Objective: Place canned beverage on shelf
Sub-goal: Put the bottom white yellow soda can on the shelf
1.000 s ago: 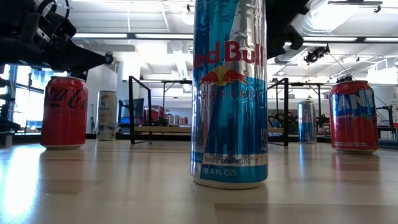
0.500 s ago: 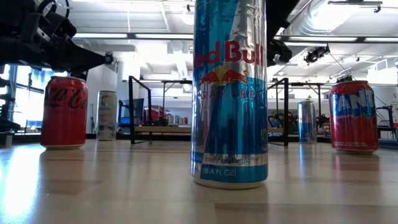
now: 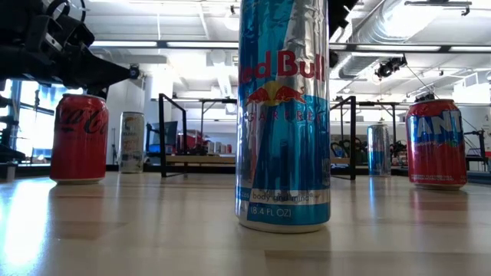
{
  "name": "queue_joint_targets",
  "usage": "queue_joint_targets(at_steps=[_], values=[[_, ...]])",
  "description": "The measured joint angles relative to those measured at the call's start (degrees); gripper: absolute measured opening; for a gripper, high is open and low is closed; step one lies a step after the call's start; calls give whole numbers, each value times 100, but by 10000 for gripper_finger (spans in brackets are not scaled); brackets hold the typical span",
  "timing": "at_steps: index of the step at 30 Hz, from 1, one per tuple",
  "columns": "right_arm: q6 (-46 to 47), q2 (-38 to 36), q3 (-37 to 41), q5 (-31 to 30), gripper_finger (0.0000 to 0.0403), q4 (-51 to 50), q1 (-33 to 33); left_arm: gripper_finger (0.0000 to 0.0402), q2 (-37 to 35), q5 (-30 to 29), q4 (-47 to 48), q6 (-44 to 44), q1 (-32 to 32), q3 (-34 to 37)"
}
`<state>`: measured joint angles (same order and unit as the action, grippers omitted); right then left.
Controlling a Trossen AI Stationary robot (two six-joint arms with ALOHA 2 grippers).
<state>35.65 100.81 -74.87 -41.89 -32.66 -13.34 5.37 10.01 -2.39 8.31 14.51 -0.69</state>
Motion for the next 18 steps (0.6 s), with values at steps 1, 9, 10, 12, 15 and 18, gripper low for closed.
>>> queue_joint_targets(at_steps=[1, 9, 10, 12, 15, 18], values=[[-331, -50, 4, 201, 241, 63, 21, 1, 0, 3, 0, 11, -1, 0], [-3613, -498, 15, 2738, 241, 254, 548, 0, 0, 14, 0, 16, -1, 0], [-4090, -490, 15, 3178, 241, 292, 620, 0, 0, 16, 0, 16, 1, 0], [-4717, -474, 17, 3990, 241, 414, 772, 0, 0, 16, 0, 21, 0, 0], [-5261, -446, 20, 4680, 241, 689, 1005, 0, 0, 18, 0, 61, -1, 0], [-5863, -443, 188, 5038, 241, 1100, 1251, 0, 0, 18, 0, 58, 1, 0]])
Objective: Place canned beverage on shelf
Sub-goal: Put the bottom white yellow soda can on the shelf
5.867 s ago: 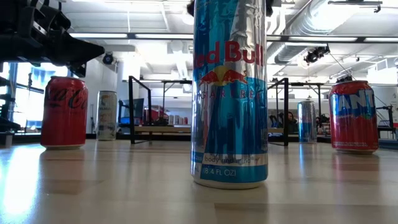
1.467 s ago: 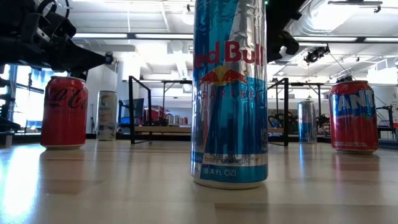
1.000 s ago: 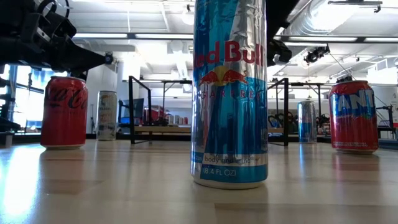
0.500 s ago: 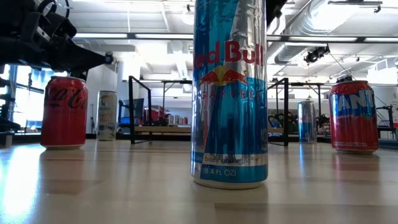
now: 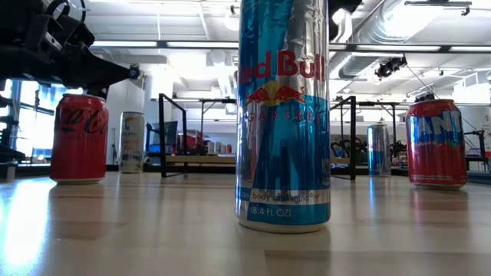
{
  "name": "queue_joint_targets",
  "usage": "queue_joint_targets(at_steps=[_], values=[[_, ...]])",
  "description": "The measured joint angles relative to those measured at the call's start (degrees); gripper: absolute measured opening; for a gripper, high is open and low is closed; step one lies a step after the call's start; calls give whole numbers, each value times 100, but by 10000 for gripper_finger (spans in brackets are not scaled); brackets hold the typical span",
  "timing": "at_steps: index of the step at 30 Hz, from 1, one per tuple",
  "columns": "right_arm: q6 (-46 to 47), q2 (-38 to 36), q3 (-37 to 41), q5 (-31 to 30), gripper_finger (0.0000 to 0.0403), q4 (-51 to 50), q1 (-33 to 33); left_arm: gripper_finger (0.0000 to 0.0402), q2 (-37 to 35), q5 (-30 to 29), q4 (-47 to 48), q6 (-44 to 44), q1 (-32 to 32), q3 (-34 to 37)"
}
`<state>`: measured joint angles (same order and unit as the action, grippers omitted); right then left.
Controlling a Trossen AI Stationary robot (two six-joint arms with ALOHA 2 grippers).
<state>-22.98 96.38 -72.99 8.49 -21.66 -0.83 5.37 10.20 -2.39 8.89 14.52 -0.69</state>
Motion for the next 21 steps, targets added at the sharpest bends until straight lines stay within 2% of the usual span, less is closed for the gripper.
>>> queue_joint_targets(at_steps=[4, 9, 12, 17, 21], values=[[-365, 4, 212, 643, 241, 296, 309, 0, 0, -2, 0, -1, -1, 0], [-475, -18, 433, 1119, 241, 473, 554, 0, 0, -2, 0, -3, -2, 0], [-371, -20, 433, 1080, 245, 486, 582, 0, 0, -4, 0, -5, -2, 0], [-216, -39, 455, 754, 289, 566, 577, 0, 0, -24, 0, -76, -2, 0], [139, -38, 455, 684, 303, 697, 584, 0, 0, -26, 0, -103, -2, 0]])
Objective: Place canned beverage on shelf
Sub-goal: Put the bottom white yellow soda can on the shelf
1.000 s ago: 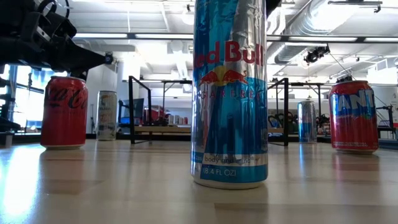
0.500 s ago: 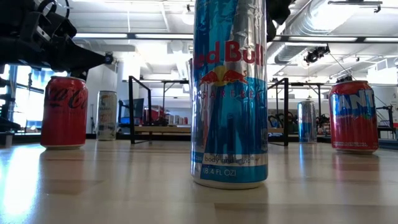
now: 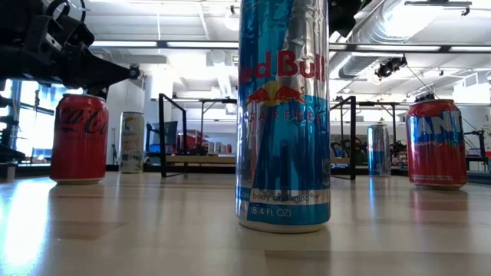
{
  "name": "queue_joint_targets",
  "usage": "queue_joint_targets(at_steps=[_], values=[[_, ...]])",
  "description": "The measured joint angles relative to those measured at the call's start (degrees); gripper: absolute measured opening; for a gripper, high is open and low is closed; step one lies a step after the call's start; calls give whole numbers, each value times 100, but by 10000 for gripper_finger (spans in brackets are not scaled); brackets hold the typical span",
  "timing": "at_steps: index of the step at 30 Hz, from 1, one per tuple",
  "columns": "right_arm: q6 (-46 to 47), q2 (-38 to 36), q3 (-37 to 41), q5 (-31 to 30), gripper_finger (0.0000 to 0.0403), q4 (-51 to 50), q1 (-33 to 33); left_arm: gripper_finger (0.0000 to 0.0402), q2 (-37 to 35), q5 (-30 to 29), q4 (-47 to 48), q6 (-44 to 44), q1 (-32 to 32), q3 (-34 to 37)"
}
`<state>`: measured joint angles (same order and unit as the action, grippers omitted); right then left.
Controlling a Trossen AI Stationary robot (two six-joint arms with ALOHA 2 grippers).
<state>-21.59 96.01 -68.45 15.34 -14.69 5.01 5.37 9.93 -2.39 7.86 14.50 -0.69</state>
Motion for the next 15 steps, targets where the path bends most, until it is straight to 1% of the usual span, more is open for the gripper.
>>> queue_joint_targets(at_steps=[5, 8, 10, 11, 13, 15], values=[[351, -11, -147, -306, 306, -51, -58, 0, 0, -2, 0, -49, 2, 0], [521, -20, -466, -492, 307, -392, -170, 0, 0, -2, 0, -52, 2, 0], [682, -20, -777, -909, 307, -804, -341, 0, 0, -2, 1, -58, 0, 0], [769, -21, -942, -1232, 306, -1017, -456, 0, 0, -2, 1, -69, 2, 0], [924, -24, -1186, -2097, 302, -1352, -713, 0, 0, -9, 0, -209, 2, 0], [1100, -24, -1316, -2776, 292, -1503, -955, 0, 0, -43, 0, -406, 4, 0]])
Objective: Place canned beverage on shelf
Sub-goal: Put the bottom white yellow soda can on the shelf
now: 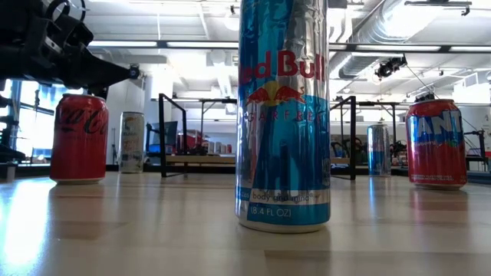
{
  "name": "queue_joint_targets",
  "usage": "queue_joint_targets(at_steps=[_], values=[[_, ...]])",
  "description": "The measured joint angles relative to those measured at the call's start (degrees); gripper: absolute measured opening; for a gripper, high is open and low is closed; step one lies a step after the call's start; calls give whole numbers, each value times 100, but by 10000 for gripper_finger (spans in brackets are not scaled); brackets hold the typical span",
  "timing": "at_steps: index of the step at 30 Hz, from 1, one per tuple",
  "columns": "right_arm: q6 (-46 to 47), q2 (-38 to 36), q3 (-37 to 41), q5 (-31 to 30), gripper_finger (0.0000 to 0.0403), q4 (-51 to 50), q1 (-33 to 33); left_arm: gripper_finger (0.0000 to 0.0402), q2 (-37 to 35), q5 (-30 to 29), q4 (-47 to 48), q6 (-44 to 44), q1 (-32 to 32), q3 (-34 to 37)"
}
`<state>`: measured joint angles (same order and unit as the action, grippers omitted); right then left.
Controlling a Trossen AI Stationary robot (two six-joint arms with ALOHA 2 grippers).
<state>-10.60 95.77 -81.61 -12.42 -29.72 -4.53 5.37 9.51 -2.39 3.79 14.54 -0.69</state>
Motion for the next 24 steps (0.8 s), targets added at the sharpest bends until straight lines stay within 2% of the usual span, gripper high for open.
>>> queue_joint_targets(at_steps=[3, 8, 17, 20, 22, 24], values=[[357, -49, 80, -689, 269, -2, -349, 0, 0, -149, 0, -135, 2, 0], [1115, -96, 778, -2048, 216, 230, -1013, 0, 0, -174, -34, -149, 4, 0], [2604, -329, 1642, -4341, 83, 374, -2244, 1, 0, -176, -103, -194, 4, 0], [3110, -461, 1799, -4565, 39, 217, -2500, 1, -2, -189, -140, -143, 4, 0], [3074, -461, 1825, -4551, 15, 212, -2552, 1, 0, -198, -134, -107, 4, 0], [3004, -461, 1733, -4268, 4, 409, -2521, 1, 0, -217, -136, -103, 4, 0]])
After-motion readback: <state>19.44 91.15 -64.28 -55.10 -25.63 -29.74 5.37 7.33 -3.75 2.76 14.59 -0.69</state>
